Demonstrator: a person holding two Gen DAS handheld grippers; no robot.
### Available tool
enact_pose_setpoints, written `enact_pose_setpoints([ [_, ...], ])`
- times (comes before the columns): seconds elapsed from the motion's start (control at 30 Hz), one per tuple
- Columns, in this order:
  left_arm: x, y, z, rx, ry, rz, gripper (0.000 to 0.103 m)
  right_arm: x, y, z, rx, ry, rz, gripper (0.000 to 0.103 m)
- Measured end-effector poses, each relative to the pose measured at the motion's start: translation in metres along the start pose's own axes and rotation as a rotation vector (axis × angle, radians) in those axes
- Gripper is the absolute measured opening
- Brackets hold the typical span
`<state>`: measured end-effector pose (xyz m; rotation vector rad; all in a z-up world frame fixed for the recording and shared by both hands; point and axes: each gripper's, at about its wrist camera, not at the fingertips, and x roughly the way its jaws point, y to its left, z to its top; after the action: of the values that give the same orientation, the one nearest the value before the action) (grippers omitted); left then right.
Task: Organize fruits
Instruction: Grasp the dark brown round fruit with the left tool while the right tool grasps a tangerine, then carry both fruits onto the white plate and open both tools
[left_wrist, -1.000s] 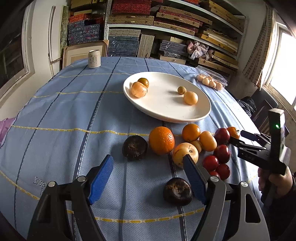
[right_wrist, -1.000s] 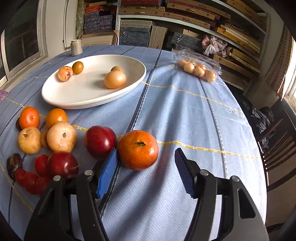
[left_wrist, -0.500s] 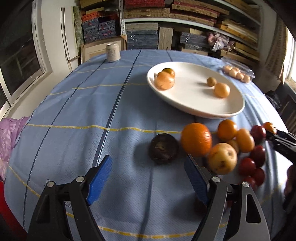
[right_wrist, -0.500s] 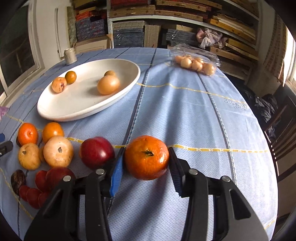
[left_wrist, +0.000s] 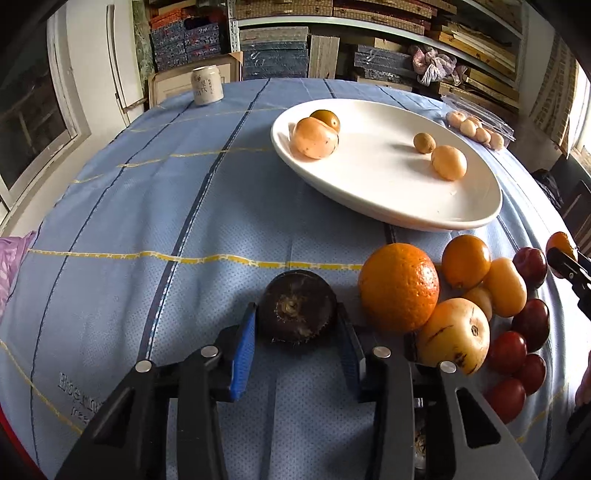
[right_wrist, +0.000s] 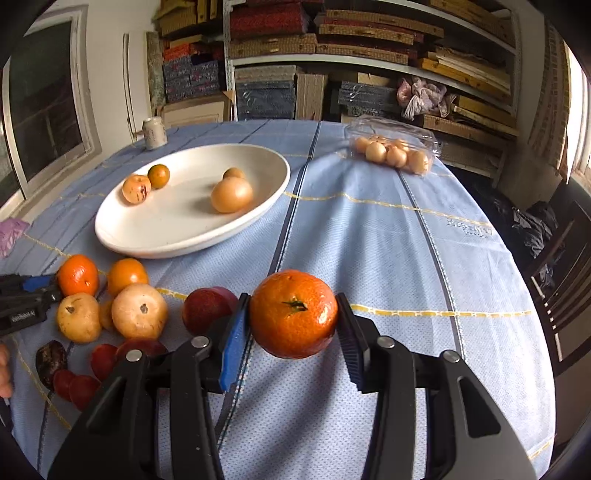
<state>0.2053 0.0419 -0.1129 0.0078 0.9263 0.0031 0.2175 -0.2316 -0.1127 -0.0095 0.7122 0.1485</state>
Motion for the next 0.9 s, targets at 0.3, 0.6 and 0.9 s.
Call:
enact_pose_setpoints([
  [0.3, -0.026, 0.008, -0.003, -0.04, -0.052, -0.044, 0.041, -0.004, 0.0, -0.001, 0.001, -0.016, 0.007, 0.044],
  [0.6, -0.051, 0.001, -0.001, -0.02, -0.108, -0.065, 0.041, -0.008, -0.001, -0.001, 0.008, -0.036, 0.015, 0.044],
  [0.9, -0.069, -0.014, 0.018, 0.037, -0.157, -0.08, 0.041, -0.01, 0.014, 0.01, 0.004, 0.007, 0.042, 0.044],
])
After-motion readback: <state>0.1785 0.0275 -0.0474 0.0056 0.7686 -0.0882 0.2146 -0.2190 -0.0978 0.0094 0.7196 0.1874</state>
